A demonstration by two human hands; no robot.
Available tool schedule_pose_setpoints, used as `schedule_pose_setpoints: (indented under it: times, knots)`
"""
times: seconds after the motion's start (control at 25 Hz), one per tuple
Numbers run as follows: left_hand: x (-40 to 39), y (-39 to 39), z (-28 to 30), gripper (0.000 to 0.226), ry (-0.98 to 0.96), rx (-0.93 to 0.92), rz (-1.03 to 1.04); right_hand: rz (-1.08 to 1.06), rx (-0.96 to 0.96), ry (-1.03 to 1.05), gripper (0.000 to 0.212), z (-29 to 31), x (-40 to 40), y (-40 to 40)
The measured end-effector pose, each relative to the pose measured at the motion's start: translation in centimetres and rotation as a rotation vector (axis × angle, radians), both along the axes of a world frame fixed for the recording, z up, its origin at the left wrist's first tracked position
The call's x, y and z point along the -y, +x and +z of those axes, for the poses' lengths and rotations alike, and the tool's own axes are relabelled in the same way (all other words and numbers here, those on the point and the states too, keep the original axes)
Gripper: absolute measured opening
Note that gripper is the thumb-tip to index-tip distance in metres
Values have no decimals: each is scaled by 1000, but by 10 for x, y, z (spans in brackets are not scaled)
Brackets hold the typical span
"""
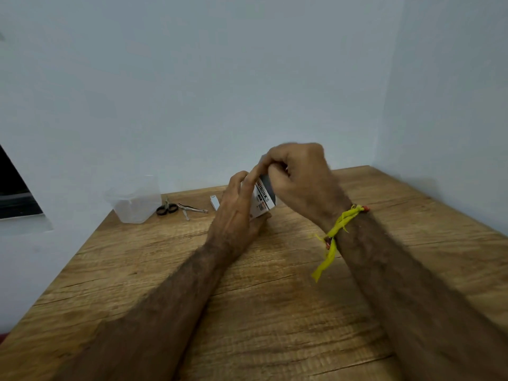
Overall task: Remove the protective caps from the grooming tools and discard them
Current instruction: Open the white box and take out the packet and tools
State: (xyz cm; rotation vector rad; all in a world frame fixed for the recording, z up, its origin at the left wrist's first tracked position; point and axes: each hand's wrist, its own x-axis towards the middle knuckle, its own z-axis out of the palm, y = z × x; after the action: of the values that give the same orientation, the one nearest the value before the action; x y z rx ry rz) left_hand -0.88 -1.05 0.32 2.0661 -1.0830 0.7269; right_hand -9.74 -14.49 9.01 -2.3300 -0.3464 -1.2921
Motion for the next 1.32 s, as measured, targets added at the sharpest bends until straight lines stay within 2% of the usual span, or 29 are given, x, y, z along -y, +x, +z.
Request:
schedule_pose_setpoints:
  times: [0.08, 0.32, 0.44, 0.64, 0.76, 0.84, 0.96, 1.04, 1.2, 1.24, 1.32]
  knots:
    - [-3, 2, 2, 96, -44, -8, -15, -15, -242, -11, 38, -6, 2, 5]
    - [-5, 2, 5, 99, -159, 43, -51, 84, -442, 83, 41, 8, 18, -5]
    - [-6, 2, 5, 96, -222, 71, -59, 126, -487, 133, 35, 13, 18, -8]
    - [-7, 2, 5, 93, -271, 123, -49, 239, -650, 283, 10, 19, 23, -19]
    - [-7, 3, 6, 91, -279, 125, -50, 166, -633, 288, 8, 17, 20, -17]
    - [-7, 3, 6, 91, -263, 124, -33, 50, -572, 191, 14, 14, 16, -12]
    - [-7, 1, 6, 91, -169, 94, 22, -99, -481, 5, 18, 1, 1, -5]
    - [-9, 4, 17, 94, -14, 159, 99, -120, -469, 11, 19, -12, -4, 4]
    - [-5, 1, 58, 99, 459, 383, 147, 13, -655, 575, 15, -23, 20, 20]
    - [-2, -2, 63, 99, 522, 382, 149, 36, -708, 655, 14, -23, 25, 19]
    - [-1, -4, 59, 98, 525, 274, 131, 86, -747, 708, 13, -23, 27, 16]
